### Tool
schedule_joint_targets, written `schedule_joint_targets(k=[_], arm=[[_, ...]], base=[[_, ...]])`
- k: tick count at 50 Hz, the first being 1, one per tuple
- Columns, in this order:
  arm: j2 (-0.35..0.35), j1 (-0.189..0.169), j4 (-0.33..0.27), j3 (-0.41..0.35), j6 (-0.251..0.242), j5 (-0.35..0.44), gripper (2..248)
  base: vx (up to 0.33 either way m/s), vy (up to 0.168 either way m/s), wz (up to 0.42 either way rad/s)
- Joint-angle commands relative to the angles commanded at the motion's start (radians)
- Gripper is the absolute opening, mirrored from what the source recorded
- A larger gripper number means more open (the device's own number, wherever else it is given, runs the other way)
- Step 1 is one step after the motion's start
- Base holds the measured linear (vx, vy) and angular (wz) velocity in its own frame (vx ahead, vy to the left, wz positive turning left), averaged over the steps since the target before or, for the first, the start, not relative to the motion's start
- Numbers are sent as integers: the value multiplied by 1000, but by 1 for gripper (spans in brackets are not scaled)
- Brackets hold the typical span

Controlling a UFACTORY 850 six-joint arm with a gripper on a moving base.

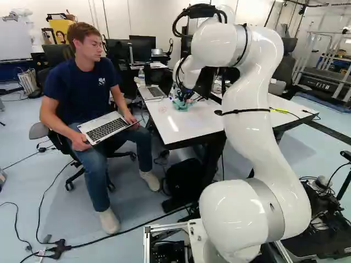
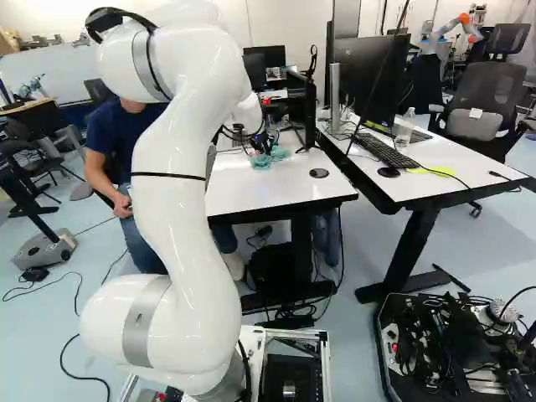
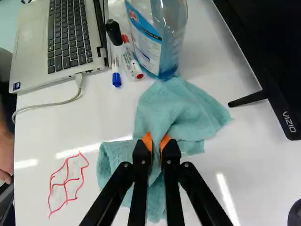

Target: Clean the table with the green towel

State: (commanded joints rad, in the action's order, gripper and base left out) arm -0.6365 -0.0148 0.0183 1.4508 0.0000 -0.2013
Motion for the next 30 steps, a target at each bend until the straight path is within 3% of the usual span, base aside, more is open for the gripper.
schedule_joint_targets(k=[30], arm=[[125,0,0,-172,0,0,39]], base=[[0,0,0]])
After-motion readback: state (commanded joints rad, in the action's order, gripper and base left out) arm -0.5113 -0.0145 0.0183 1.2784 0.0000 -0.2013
